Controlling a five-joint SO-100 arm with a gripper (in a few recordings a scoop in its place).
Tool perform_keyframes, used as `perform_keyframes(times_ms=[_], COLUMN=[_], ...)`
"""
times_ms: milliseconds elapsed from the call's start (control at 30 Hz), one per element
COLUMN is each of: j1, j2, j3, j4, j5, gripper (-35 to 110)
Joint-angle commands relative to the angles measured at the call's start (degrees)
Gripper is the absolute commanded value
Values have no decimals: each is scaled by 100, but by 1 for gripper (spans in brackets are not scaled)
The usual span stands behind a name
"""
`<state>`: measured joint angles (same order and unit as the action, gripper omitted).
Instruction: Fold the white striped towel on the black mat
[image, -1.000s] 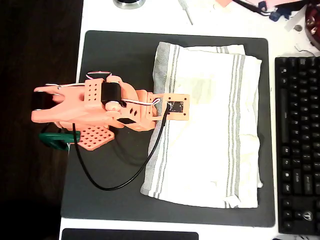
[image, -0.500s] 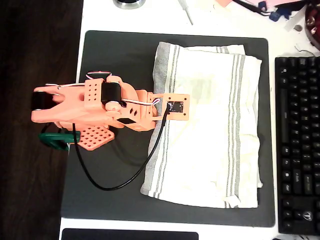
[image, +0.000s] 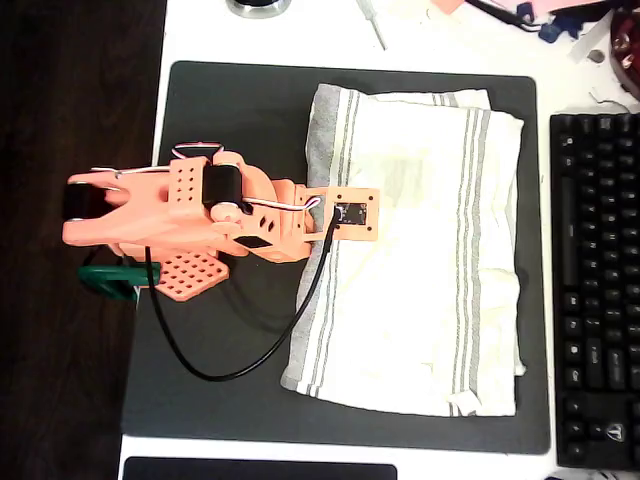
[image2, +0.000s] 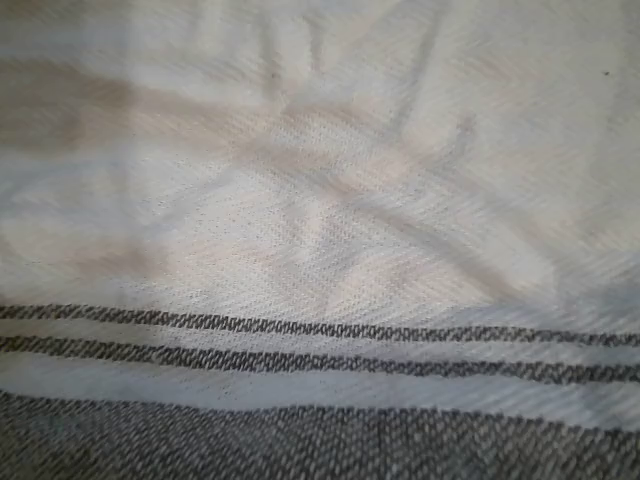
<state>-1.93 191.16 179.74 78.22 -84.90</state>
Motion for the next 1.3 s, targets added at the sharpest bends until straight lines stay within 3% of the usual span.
perform_keyframes(times_ms=[0,500,667,733,833,1000,1267], j1=[-79,-193,-167,-202,-176,-316,-457], j2=[132,132,132,132,132,123,-2188], j3=[114,114,114,114,114,105,-1582], j4=[79,79,114,114,105,70,-562], j5=[-18,-26,-580,-765,-158,-299,-492], gripper=[1,1,5,0,0,0,0])
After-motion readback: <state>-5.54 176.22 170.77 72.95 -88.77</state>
